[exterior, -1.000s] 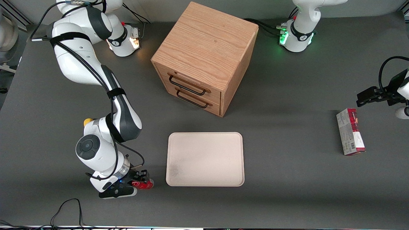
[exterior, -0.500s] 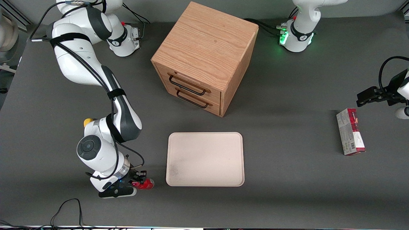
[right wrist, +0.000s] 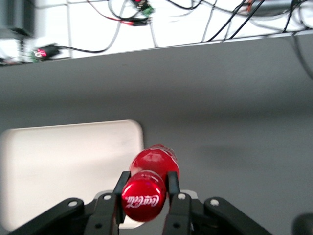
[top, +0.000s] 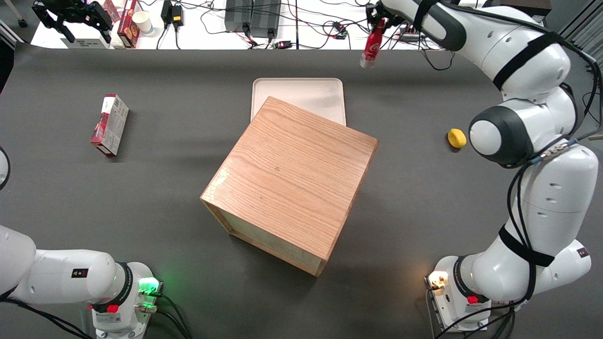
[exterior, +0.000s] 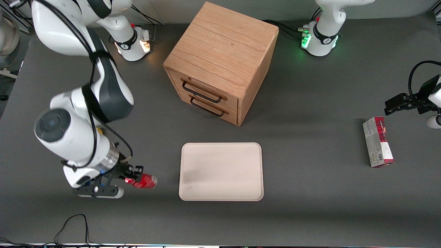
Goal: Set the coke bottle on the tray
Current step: 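Lift the bottle and carry it over the cream tray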
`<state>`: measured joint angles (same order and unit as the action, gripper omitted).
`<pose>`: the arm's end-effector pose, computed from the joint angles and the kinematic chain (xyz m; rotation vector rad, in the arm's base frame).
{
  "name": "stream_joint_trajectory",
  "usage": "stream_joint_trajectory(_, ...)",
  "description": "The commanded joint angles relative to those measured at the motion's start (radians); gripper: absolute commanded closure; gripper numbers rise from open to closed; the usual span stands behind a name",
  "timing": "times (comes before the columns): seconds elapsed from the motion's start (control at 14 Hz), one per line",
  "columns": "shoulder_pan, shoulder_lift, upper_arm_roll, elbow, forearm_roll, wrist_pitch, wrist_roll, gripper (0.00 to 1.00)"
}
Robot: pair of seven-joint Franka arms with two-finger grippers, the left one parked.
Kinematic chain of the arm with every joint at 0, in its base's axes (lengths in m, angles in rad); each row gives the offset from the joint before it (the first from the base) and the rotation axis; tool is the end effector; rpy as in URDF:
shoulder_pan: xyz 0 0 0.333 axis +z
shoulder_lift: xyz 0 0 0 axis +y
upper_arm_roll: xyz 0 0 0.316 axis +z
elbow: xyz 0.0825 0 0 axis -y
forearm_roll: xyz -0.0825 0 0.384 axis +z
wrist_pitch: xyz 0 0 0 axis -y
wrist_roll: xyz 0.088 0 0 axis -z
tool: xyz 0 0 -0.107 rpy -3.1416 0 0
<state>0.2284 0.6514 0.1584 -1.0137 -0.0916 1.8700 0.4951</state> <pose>0.7152 0.2407 0.4969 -3.0292 0.2014 -0.2900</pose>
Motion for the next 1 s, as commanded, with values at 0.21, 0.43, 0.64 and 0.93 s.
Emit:
stream_joint_trajectory(0.21,0.046,0.011,0.078,-0.065,-0.040,0.103,0.183,1.00)
stream_joint_trajectory(0.43,0.063,0.063,0.078,-0.089,-0.155,0.193,0.259,1.00)
stream_joint_trajectory(0.64,0.071,0.125,0.078,-0.118,-0.204,0.300,0.300,1.00)
stream_joint_trajectory(0.93,0.078,0.152,0.078,-0.129,-0.206,0.322,0.295,1.00)
